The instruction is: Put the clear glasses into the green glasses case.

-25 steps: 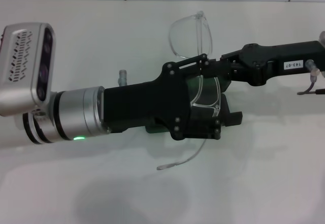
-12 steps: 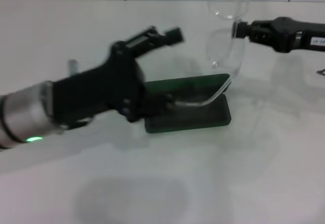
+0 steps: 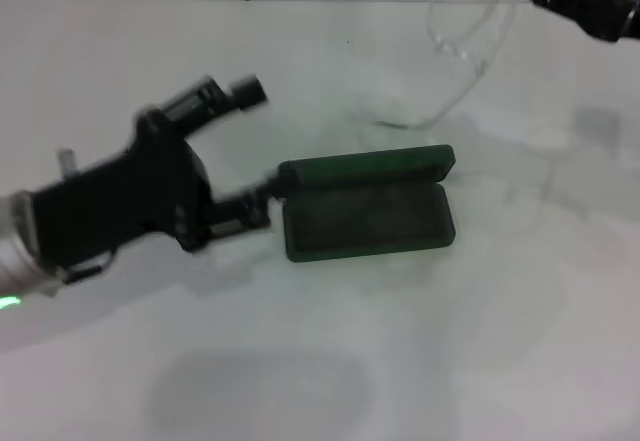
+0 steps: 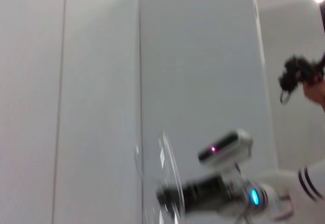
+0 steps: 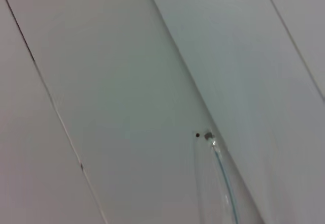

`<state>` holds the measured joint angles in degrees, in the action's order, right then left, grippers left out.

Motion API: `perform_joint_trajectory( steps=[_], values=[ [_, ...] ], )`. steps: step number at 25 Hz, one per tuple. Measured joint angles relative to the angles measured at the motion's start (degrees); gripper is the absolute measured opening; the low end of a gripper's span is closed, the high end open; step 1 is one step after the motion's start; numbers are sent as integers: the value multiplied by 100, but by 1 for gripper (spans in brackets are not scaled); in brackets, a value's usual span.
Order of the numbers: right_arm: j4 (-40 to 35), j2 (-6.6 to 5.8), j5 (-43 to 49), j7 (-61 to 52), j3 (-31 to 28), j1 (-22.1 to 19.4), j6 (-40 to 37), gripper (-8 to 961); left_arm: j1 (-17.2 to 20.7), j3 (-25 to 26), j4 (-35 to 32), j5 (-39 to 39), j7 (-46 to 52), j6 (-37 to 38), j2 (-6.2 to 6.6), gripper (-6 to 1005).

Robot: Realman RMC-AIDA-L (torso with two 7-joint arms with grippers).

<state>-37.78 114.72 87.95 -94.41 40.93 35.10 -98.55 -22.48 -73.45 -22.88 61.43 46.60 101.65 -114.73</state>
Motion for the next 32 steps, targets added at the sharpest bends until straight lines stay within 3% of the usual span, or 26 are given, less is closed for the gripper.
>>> perform_joint_trajectory(
  steps=[5,8,10,14,18,32],
  values=[
    [26,62,-174,118,182,118,24,50,-313,-46,0,1022,32,-106,-192,856],
    [155,68,-151,130,656,280,214,50,-671,-56,-27,1723,130,-84,-420,856],
    [252,68,-126,138,1046,393,416,50,-801,-62,-33,1909,158,-55,-482,856],
    [329,67,-125,127,2085,528,872,50,-919,-80,-14,1975,230,71,-477,855],
    [298,43,-48,-15,2683,543,939,50,-908,-52,-51,1961,291,89,-454,855],
    [229,53,1064,-377,2846,774,598,63,-890,-21,-59,1948,298,92,-412,855]
  ],
)
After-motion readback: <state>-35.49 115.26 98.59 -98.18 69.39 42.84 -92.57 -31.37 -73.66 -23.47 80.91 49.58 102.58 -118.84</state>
